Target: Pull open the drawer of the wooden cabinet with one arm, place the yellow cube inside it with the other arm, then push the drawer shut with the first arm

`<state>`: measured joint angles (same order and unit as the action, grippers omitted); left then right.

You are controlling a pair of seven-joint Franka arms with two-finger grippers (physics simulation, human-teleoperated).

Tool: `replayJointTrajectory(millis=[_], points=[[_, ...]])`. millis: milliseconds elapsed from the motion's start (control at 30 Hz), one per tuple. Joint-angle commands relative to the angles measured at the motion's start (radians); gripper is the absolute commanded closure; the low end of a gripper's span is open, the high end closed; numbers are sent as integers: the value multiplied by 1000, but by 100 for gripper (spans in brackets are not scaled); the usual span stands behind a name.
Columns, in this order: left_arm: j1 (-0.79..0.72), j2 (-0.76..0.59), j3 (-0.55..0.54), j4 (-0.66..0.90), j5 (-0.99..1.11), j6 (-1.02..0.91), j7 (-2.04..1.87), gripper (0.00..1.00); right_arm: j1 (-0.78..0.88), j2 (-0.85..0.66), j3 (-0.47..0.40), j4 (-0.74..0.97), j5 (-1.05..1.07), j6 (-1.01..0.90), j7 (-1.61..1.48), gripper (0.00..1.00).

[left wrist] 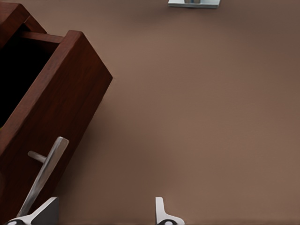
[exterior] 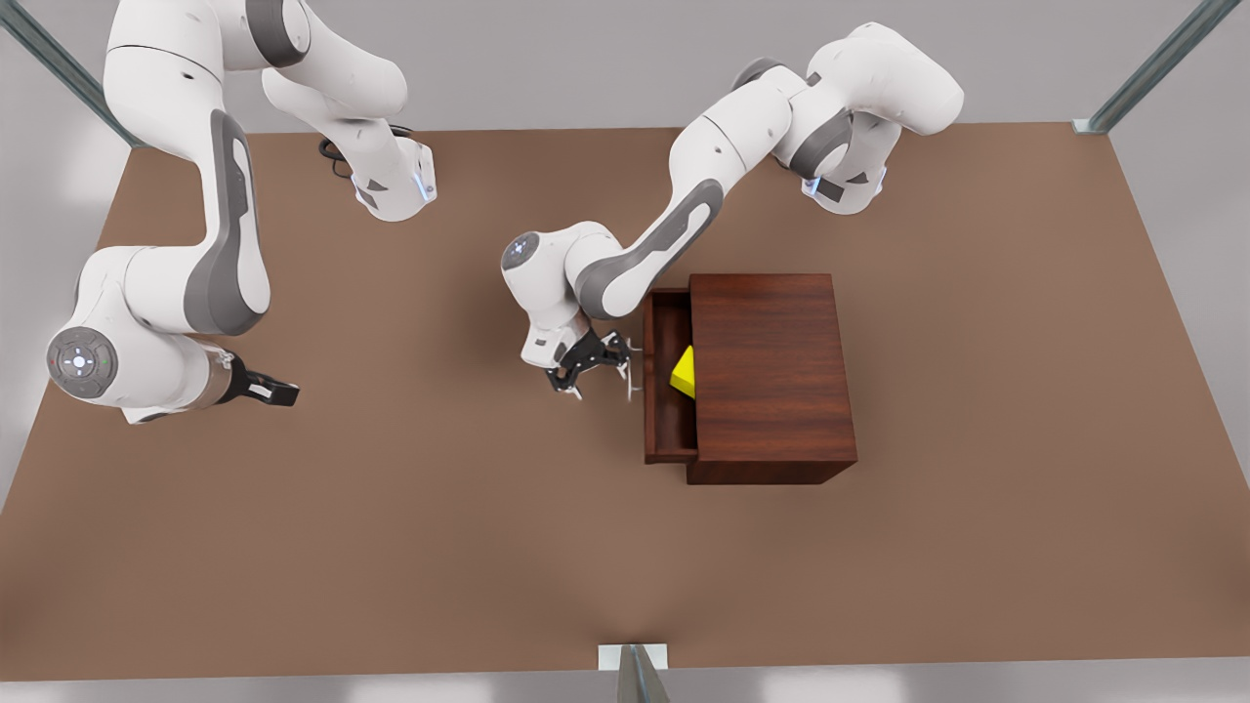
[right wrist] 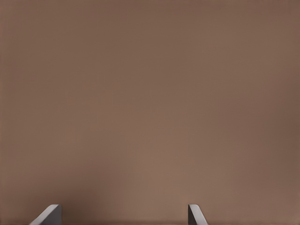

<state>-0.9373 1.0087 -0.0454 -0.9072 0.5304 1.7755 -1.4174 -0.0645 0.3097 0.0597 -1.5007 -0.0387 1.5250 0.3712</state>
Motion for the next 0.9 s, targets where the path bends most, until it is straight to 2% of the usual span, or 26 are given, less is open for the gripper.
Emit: replayJointTrajectory(millis=[0, 433, 500, 867], points=[[-3, -4, -1, -4, -3, -39, 44, 0, 0, -1, 0, 0, 0, 0, -29, 0], [-8, -38, 1, -61, 0, -79, 55, 0, 0, 0, 0, 4, 0, 0, -29, 0], [-6, -105, 1, -151, -1, -70, 83, 0, 0, 0, 0, 4, 0, 0, -29, 0], [35, -145, -2, -225, -7, -24, 107, 0, 0, 0, 0, 4, 0, 0, -29, 0]])
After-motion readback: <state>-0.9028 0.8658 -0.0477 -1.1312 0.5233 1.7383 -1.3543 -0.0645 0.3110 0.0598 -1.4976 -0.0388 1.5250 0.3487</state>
